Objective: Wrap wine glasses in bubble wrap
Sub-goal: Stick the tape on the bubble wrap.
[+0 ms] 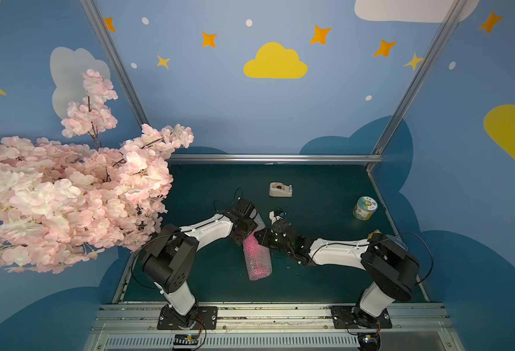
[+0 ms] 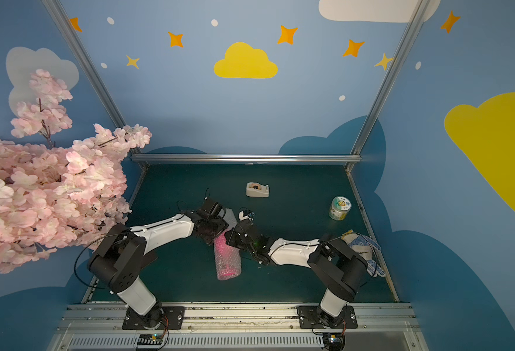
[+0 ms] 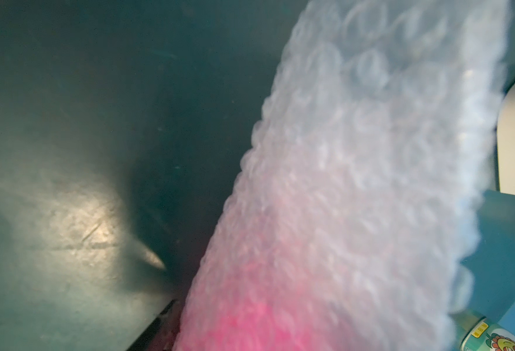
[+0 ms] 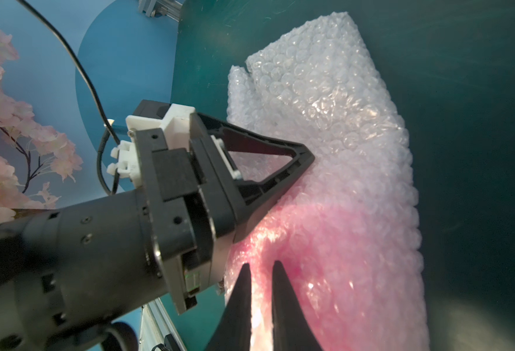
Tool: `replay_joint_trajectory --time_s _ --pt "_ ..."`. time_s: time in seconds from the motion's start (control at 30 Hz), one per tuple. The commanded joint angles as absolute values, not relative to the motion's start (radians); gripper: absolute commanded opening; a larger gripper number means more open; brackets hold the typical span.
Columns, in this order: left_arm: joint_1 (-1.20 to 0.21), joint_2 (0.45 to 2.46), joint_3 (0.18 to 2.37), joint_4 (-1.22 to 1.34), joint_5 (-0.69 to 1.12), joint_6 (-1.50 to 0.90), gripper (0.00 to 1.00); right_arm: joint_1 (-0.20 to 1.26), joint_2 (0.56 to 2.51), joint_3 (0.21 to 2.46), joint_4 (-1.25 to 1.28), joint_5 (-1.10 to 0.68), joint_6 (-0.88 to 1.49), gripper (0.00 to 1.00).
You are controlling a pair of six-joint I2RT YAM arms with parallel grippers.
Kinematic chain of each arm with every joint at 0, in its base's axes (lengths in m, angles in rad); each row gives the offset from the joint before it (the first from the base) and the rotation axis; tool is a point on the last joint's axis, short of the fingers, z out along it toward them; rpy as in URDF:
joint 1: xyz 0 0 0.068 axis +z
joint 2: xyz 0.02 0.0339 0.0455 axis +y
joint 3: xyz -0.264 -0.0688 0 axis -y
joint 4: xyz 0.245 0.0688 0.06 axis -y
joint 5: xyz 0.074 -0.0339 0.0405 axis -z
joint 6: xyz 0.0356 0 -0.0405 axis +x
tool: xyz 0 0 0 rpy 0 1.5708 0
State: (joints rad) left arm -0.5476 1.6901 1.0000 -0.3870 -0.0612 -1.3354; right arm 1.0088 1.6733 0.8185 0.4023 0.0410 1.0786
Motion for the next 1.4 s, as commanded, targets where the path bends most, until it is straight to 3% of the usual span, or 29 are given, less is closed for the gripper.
replay_joint_trajectory --time_s 0.0,0.9,1.37 --pt "-0.549 1.685 0.983 -0.413 -0.051 -1.327 0.72 1.009 1.662 0.807 0.345 0.022 1.029 0.25" --pt "-0.55 1.689 0.991 -0.411 -0.054 -1.327 0.67 0.982 1.615 0.835 0.344 -0.054 1.021 0.37" --pt "-0.551 1.693 0.995 -0.41 -0.052 -1.327 0.66 0.973 1.53 0.836 0.218 0.038 1.009 0.39"
